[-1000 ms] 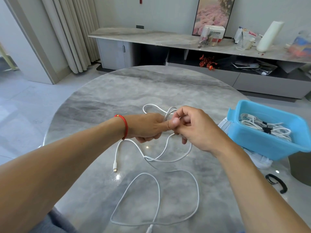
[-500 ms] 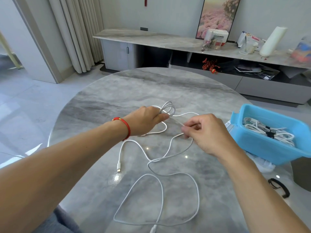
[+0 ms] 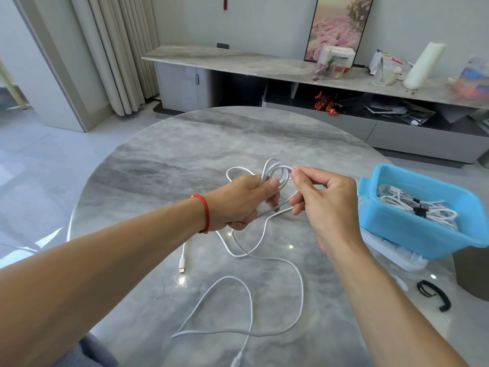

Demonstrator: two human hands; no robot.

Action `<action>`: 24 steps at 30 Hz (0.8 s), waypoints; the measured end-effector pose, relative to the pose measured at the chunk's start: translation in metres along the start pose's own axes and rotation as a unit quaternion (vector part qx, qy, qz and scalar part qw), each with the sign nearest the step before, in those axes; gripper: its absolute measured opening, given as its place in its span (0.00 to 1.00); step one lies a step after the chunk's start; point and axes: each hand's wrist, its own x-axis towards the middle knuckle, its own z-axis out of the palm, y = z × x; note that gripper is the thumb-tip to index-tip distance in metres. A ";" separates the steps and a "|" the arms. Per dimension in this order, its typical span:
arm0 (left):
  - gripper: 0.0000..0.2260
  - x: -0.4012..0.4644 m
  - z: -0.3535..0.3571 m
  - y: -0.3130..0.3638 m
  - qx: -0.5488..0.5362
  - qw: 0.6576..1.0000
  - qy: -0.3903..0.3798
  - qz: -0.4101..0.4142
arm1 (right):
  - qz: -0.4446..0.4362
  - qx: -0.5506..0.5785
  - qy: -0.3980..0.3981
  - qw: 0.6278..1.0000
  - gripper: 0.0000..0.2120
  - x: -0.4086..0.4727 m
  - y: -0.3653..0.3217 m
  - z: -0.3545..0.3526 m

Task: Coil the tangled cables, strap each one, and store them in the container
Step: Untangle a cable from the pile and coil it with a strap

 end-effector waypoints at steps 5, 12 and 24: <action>0.21 -0.005 -0.002 0.004 -0.006 0.999 -0.053 0.000 | 0.011 0.035 0.009 0.999 0.05 -0.003 0.002 0.008; 0.22 -0.006 -0.003 0.005 0.041 0.995 -0.090 0.021 | 0.008 -0.006 -0.020 1.000 0.10 -0.007 0.005 0.017; 0.22 0.000 -0.003 0.006 0.183 0.981 0.021 0.054 | 0.032 -0.060 -0.106 0.992 0.10 -0.005 -0.005 0.023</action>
